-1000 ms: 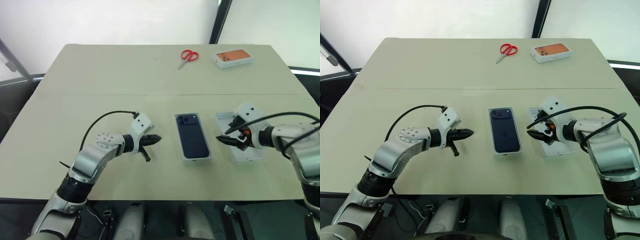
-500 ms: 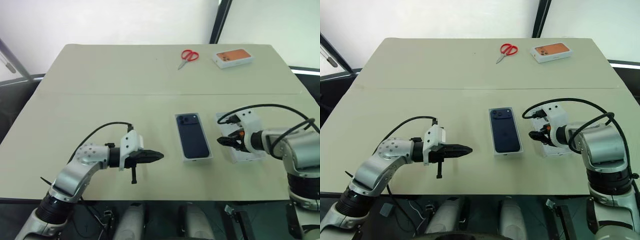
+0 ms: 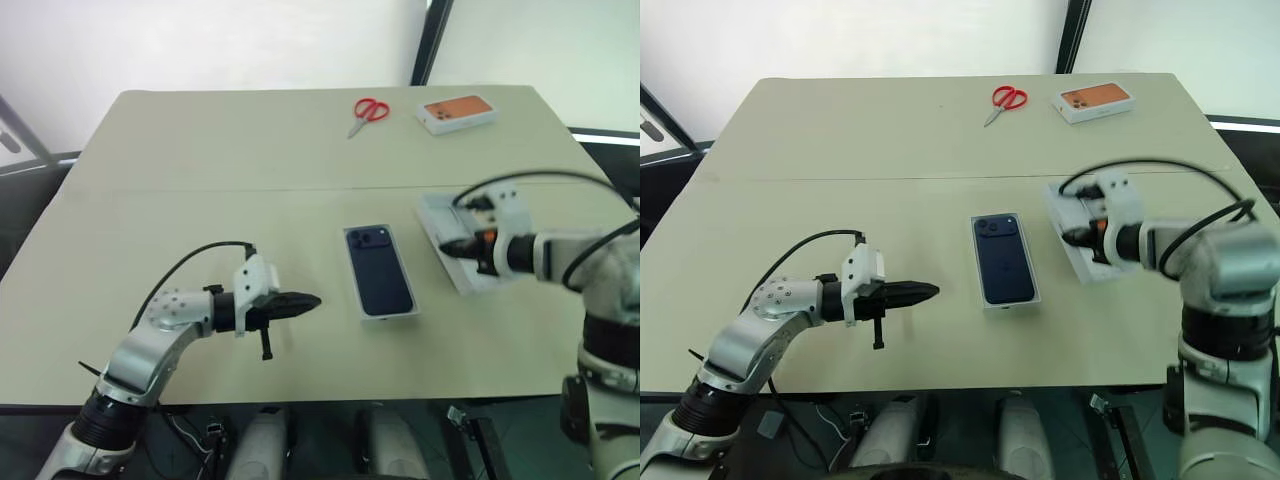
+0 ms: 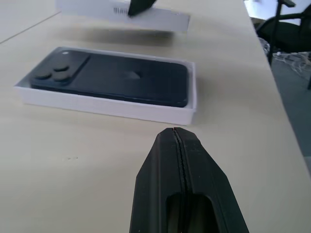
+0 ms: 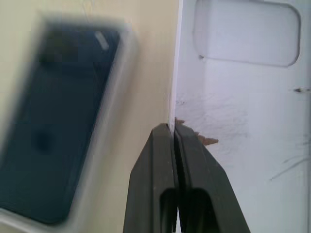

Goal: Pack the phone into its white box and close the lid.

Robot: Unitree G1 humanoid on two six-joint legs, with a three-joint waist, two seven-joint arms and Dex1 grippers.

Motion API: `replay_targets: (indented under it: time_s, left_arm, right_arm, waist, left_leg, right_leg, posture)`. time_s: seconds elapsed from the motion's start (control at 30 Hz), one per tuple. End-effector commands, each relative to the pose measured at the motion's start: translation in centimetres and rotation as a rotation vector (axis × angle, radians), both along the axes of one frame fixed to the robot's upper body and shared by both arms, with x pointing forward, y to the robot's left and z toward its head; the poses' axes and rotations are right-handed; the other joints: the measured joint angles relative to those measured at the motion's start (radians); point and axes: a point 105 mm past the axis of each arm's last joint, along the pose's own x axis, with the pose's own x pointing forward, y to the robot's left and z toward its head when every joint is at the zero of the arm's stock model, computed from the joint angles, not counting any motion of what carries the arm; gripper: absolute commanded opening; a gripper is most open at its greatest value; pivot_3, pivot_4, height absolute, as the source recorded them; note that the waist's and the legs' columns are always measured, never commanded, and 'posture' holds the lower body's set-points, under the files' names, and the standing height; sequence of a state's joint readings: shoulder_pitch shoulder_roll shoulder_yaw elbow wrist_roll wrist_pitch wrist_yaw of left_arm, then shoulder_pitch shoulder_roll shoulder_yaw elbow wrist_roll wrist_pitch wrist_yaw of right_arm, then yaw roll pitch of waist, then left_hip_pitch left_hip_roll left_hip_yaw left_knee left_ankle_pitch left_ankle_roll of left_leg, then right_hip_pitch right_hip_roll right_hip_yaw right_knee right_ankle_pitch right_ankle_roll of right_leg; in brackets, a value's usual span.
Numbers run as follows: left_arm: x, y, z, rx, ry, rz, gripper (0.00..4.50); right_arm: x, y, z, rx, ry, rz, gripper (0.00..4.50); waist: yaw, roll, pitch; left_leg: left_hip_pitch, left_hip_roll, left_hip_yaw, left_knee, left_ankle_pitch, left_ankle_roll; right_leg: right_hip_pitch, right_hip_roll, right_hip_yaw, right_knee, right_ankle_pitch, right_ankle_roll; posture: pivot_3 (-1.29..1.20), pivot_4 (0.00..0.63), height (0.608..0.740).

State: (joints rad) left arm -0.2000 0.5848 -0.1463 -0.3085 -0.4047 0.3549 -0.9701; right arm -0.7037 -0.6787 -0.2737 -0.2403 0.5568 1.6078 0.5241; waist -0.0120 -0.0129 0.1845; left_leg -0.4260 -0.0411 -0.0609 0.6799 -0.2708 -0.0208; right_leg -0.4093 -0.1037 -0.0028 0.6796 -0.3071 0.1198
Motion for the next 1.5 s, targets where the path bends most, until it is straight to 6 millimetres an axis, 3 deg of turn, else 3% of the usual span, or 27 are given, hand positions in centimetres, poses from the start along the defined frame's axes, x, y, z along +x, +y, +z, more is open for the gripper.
replay_targets:
  time_s: [0.03, 0.1, 0.17, 0.23, 0.37, 0.5, 0.63, 0.77, 0.87, 0.9, 0.97, 1.07, 1.2, 1.37, 1.5]
  left_arm:
    - [0.9, 1.2, 1.0, -0.031, -0.044, 0.064, 0.00]
    - [1.4, 1.9, 0.9, -0.031, -0.044, 0.100, 0.00]
    - [1.8, 2.3, 0.8, -0.028, -0.046, 0.118, 0.00]
    - [2.2, 2.8, 0.7, -0.025, -0.052, 0.144, 0.00]
    - [2.9, 3.2, 0.8, -0.030, -0.069, 0.184, 0.00]
    - [3.4, 3.8, 1.0, -0.040, -0.082, 0.227, 0.00]
    - [3.4, 3.6, 1.2, -0.044, -0.087, 0.230, 0.00]
    - [3.3, 3.3, 1.3, -0.045, -0.090, 0.228, 0.00]
    - [3.3, 3.0, 1.4, -0.046, -0.094, 0.219, 0.00]
    - [3.4, 2.8, 1.5, -0.049, -0.095, 0.215, 0.00]
    - [3.5, 2.5, 1.6, -0.056, -0.096, 0.209, 0.00]
    - [3.6, 1.5, 1.8, -0.072, -0.101, 0.190, 0.00]
    - [4.1, -1.3, 2.1, -0.107, -0.118, 0.147, 0.00]
    - [5.5, -6.7, 2.9, -0.171, -0.132, 0.112, 0.00]
    - [5.2, -8.1, 3.1, -0.193, -0.126, 0.076, 0.00]
  right_arm:
    - [-0.3, 2.8, 4.0, 0.183, -0.069, 0.163, 0.05]
    - [-0.9, 5.1, 5.8, 0.286, -0.052, 0.289, 0.05]
    - [-1.2, 6.6, 6.4, 0.343, -0.018, 0.347, 0.05]
    - [-2.0, 9.4, 6.7, 0.445, 0.008, 0.399, 0.05]
    - [-2.4, 13.0, 5.8, 0.571, 0.055, 0.371, 0.05]
    - [-3.0, 17.0, 3.4, 0.725, 0.148, 0.262, 0.05]
    - [-3.6, 18.5, 2.5, 0.817, 0.230, 0.144, 0.05]
    - [-3.3, 17.8, 0.3, 0.796, 0.304, 0.022, 0.05]
    - [-2.8, 16.1, -1.0, 0.766, 0.321, -0.054, 0.05]
    - [-2.8, 15.8, -1.2, 0.760, 0.319, -0.059, 0.30]
    - [-2.9, 15.5, -1.6, 0.752, 0.318, -0.058, 1.00]
    - [-2.7, 14.7, -2.1, 0.723, 0.317, -0.074, 2.55]
    - [-1.4, 12.4, -0.7, 0.663, 0.235, -0.064, 4.47]
    - [-0.7, 5.9, 2.3, 0.211, -0.007, 0.007, 4.47]
    - [0.6, 3.1, 2.6, 0.027, -0.115, -0.053, 4.47]
  waist:
    - [-0.001, 0.000, 0.000]
    - [-0.003, 0.000, 0.000]
    - [-0.003, 0.000, 0.000]
    - [-0.001, 0.000, 0.000]
    - [-0.005, 0.000, 0.000]
    - [-0.005, 0.000, 0.000]
    - [-0.004, 0.000, 0.000]
    - [-0.002, 0.001, 0.000]
    - [-0.004, 0.001, 0.000]
    - [-0.005, 0.001, 0.000]
    - [-0.006, 0.001, 0.000]
    - [-0.008, 0.001, 0.000]
    - [-0.001, 0.002, 0.001]
    - [0.003, 0.006, 0.003]
    - [-0.008, 0.005, 0.003]
  left_leg:
    - [0.000, 0.001, 0.000, 0.000, 0.000, 0.000]
    - [0.000, 0.001, 0.000, 0.000, 0.000, 0.000]
    - [0.000, 0.001, 0.000, 0.000, 0.000, 0.000]
    - [0.000, 0.001, 0.000, 0.000, 0.000, 0.001]
    - [-0.001, 0.001, 0.001, 0.001, -0.001, 0.001]
    - [-0.001, 0.001, 0.001, 0.001, -0.001, 0.001]
    - [-0.002, 0.001, 0.001, 0.001, 0.000, 0.001]
    - [-0.001, 0.001, 0.001, 0.002, 0.000, 0.001]
    - [-0.001, 0.001, 0.001, 0.001, 0.000, 0.001]
    - [-0.001, 0.001, 0.001, 0.001, 0.000, 0.001]
    - [-0.001, 0.001, 0.001, 0.001, 0.000, 0.001]
    - [-0.001, 0.002, 0.001, 0.001, 0.000, 0.001]
    - [-0.001, 0.002, 0.001, 0.001, 0.000, 0.001]
    - [-0.003, 0.000, 0.002, 0.003, -0.002, 0.004]
    - [-0.001, 0.002, 0.003, 0.002, -0.002, 0.005]
  right_leg:
    - [0.000, 0.001, 0.000, 0.000, 0.000, 0.000]
    - [0.000, 0.001, 0.000, 0.000, 0.000, 0.000]
    - [0.000, 0.001, 0.000, 0.000, 0.000, 0.000]
    - [0.000, 0.000, 0.000, 0.000, 0.000, 0.000]
    - [0.000, 0.001, 0.000, 0.001, 0.000, 0.000]
    - [-0.002, 0.001, 0.001, 0.002, 0.000, 0.000]
    - [-0.003, 0.001, 0.001, 0.003, 0.000, 0.000]
    - [-0.003, 0.001, 0.001, 0.004, 0.000, 0.000]
    - [-0.003, 0.001, 0.001, 0.003, 0.000, 0.000]
    - [-0.003, 0.002, 0.001, 0.004, 0.000, 0.000]
    - [-0.003, 0.002, 0.001, 0.004, 0.000, 0.000]
    - [-0.003, 0.003, 0.001, 0.004, 0.000, 0.000]
    - [-0.002, 0.003, 0.001, 0.003, 0.000, 0.000]
    - [-0.002, 0.002, 0.001, 0.002, 0.000, 0.000]
    - [-0.001, 0.002, 0.001, 0.001, 0.000, 0.000]
  posture:
    - [0.00, 0.150, 0.697]
    - [0.00, 0.150, 0.697]
    - [0.00, 0.150, 0.697]
    - [0.00, 0.150, 0.697]
    - [0.00, 0.150, 0.697]
    - [0.00, 0.150, 0.697]
    - [0.00, 0.150, 0.697]
    - [0.00, 0.150, 0.697]
    - [0.00, 0.150, 0.697]
    - [0.00, 0.150, 0.697]
    - [0.00, 0.150, 0.697]
    - [0.00, 0.150, 0.697]
    - [0.00, 0.150, 0.697]
    - [0.00, 0.150, 0.697]
    - [0.00, 0.150, 0.697]
